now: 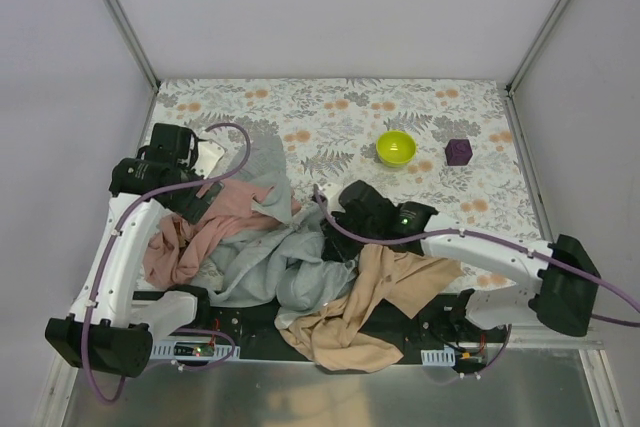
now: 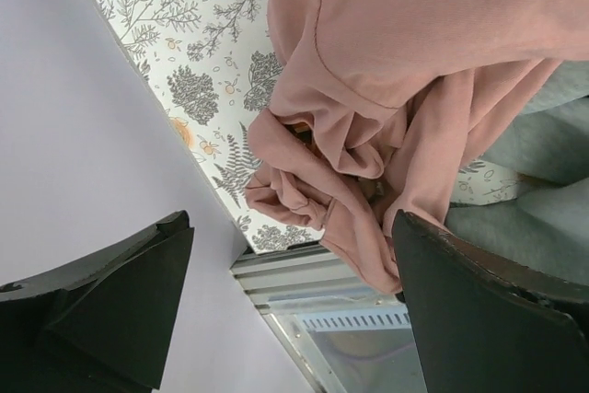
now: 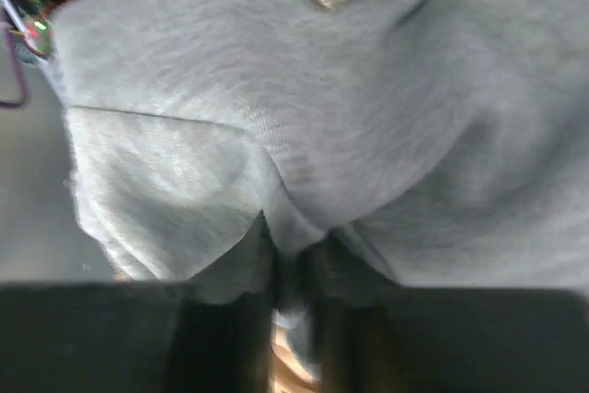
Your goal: Pick out a specific cloth from the pile
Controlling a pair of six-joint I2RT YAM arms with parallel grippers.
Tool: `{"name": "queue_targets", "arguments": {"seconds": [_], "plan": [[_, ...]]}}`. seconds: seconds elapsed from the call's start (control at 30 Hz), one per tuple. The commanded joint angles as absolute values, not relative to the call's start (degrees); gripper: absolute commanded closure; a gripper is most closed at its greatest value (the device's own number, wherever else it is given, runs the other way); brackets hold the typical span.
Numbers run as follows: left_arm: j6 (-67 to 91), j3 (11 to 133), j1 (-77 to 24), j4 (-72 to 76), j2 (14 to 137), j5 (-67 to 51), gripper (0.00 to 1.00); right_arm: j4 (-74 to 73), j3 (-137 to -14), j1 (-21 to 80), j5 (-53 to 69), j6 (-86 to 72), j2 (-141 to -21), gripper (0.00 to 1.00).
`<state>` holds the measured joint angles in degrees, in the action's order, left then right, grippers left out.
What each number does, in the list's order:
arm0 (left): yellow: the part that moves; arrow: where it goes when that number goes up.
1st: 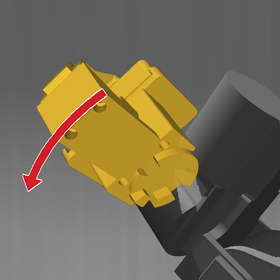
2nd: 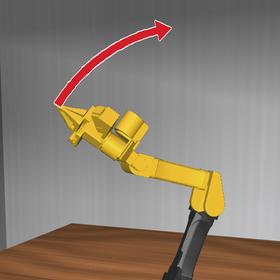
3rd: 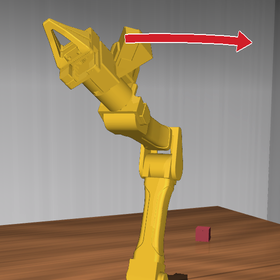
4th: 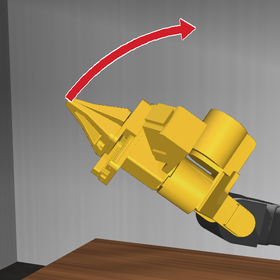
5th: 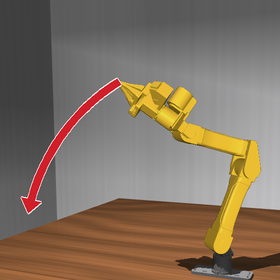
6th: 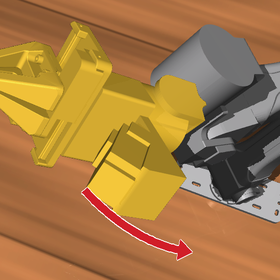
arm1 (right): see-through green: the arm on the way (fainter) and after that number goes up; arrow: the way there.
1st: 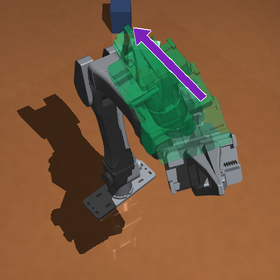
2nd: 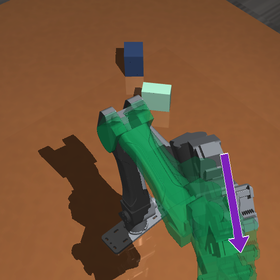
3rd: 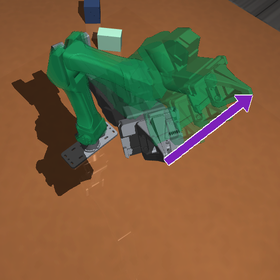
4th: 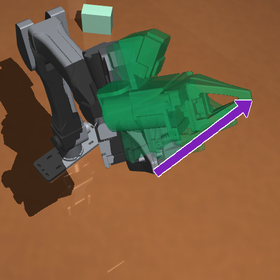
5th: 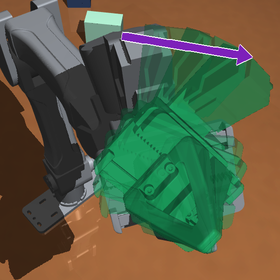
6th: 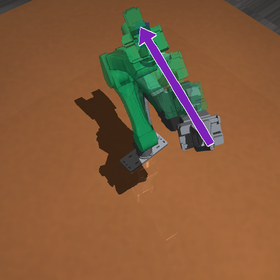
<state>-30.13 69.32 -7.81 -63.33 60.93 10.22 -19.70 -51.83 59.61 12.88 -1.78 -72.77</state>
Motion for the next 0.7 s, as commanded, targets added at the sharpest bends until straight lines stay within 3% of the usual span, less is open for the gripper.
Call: {"name": "queue_targets", "arguments": {"seconds": [0.0,0.17,0.37,0.57,0.6,0.67], "plan": [[-27.42,71.80,-7.65,-64.95,59.77,7.30,0.08,-15.11,-62.55,63.89,18.37,-0.36,-79.43,1.00],[-24.35,75.75,-7.73,-63.81,58.36,10.35,0.07,-18.72,-83.28,63.81,15.13,-0.44,-89.90,1.00],[-21.54,83.39,-7.65,-60.82,55.55,18.62,0.04,-11.70,-105.44,63.46,15.28,-6.67,-102.81,1.00],[-22.15,85.87,-7.65,-60.73,53.70,22.32,0.03,-16.78,-116.28,64.86,18.54,-11.60,-115.92,1.00],[-22.58,85.52,-7.65,-60.65,53.35,22.50,0.03,-18.09,-116.11,64.86,18.46,-12.12,-116.71,0.93],[-22.68,84.56,-7.65,-60.64,53.26,22.50,0.03,-21.78,-115.14,64.86,16.36,-11.17,-116.81,0.63]]}}
